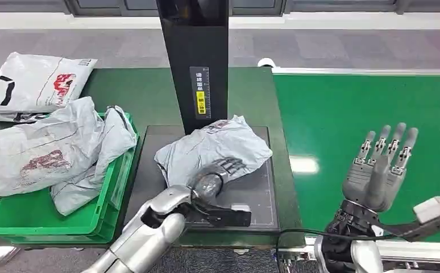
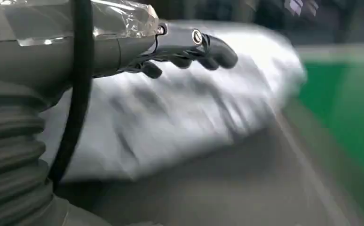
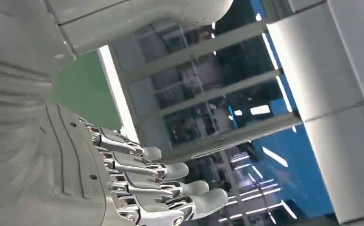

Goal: Moved the parcel from conveyor to table for the left to box.

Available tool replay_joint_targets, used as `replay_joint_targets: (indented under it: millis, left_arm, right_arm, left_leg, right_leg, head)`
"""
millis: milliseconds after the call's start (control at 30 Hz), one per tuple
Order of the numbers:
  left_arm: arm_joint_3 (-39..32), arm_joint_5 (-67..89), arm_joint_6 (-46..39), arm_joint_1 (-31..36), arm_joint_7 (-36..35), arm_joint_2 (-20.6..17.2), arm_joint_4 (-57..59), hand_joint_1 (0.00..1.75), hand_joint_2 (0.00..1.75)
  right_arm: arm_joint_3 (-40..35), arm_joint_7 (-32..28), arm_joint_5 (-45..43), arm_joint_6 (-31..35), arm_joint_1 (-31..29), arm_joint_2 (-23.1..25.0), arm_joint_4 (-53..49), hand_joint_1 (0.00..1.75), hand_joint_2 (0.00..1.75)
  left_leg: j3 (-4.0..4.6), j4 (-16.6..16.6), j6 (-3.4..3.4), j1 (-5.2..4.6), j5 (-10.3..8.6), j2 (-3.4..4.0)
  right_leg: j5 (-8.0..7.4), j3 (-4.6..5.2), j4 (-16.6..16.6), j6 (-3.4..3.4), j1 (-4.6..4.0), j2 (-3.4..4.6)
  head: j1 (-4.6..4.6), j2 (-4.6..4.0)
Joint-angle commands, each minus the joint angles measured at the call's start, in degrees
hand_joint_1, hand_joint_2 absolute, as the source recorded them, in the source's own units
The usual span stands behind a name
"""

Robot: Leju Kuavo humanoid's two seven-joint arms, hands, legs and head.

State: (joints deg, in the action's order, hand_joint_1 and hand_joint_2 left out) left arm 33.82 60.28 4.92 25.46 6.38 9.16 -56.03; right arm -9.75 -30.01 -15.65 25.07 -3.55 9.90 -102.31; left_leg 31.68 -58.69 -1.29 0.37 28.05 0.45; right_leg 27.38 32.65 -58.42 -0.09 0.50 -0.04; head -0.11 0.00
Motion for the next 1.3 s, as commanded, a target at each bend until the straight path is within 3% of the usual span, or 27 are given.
replay_joint_targets:
  millis: [33,200,267,300,333,367,400,1300]
  left_arm:
    - [9.6,-0.3,3.2,14.1,1.9,1.2,30.2,0.00,1.75]
    - [6.3,-2.6,2.5,17.6,1.0,2.5,36.1,0.00,1.75]
    - [4.7,-3.1,2.1,19.0,-2.6,2.6,37.7,0.00,1.75]
    - [4.4,-2.8,1.4,19.5,-4.9,2.5,38.1,0.09,1.75]
    - [3.7,-2.4,-0.3,19.9,-7.4,2.5,38.4,0.38,1.75]
    - [3.3,-2.2,-1.0,20.2,-8.5,2.4,38.4,1.59,1.75]
    - [2.6,-2.0,-1.8,20.6,-9.2,2.3,38.4,1.75,1.75]
    - [1.4,-1.4,-3.8,21.6,-9.5,1.8,37.5,1.75,1.75]
  right_arm:
    - [3.5,-0.5,0.7,0.7,-4.8,1.8,10.9,0.00,1.75]
    - [2.9,-2.3,-0.8,1.1,-3.8,1.3,11.1,0.00,1.75]
    - [2.5,-3.6,-1.5,1.7,-2.9,1.3,10.6,0.00,1.75]
    - [2.5,-4.0,-1.7,2.0,-2.5,1.4,10.1,0.00,1.75]
    - [2.6,-4.7,-2.1,2.5,-1.8,1.5,9.2,0.00,1.75]
    - [2.6,-4.9,-2.2,2.7,-1.4,1.5,8.6,0.00,1.75]
    - [2.5,-5.1,-2.6,2.9,-1.0,1.3,7.8,0.00,1.75]
    - [2.5,-5.3,-3.5,2.9,-1.4,1.0,7.1,0.00,1.75]
  left_leg:
    - [0.05,0.1,0.02,0.06,-0.17,-0.11]
    - [0.02,0.2,0.04,0.01,-0.28,-0.25]
    - [0.01,0.1,0.04,0.02,-0.20,-0.17]
    - [0.08,0.1,0.05,0.05,-0.27,-0.18]
    - [0.05,0.1,0.05,0.03,-0.22,-0.19]
    - [0.09,0.1,0.06,0.06,-0.26,-0.17]
    - [0.17,0.2,0.07,0.05,-0.38,-0.19]
    - [0.24,0.1,-0.07,0.06,-0.49,-0.08]
  right_leg:
    - [-0.17,-0.01,0.2,-0.01,-0.07,-0.08]
    - [-0.20,-0.11,0.2,0.02,-0.02,-0.17]
    - [-0.15,-0.10,0.1,0.02,-0.02,-0.10]
    - [-0.22,-0.06,0.2,0.02,-0.05,-0.10]
    - [-0.14,-0.09,0.1,0.02,-0.03,-0.12]
    - [-0.20,-0.05,0.1,0.04,-0.05,-0.09]
    - [-0.31,0.03,0.2,0.03,-0.04,-0.10]
    - [-0.46,0.19,0.1,-0.07,-0.06,-0.03]
  head:
    - [0.00,0.00]
    - [0.00,0.00]
    - [0.00,0.00]
    - [0.00,0.00]
    - [0.00,0.00]
    - [0.00,0.00]
    - [0.00,0.00]
    - [0.00,0.00]
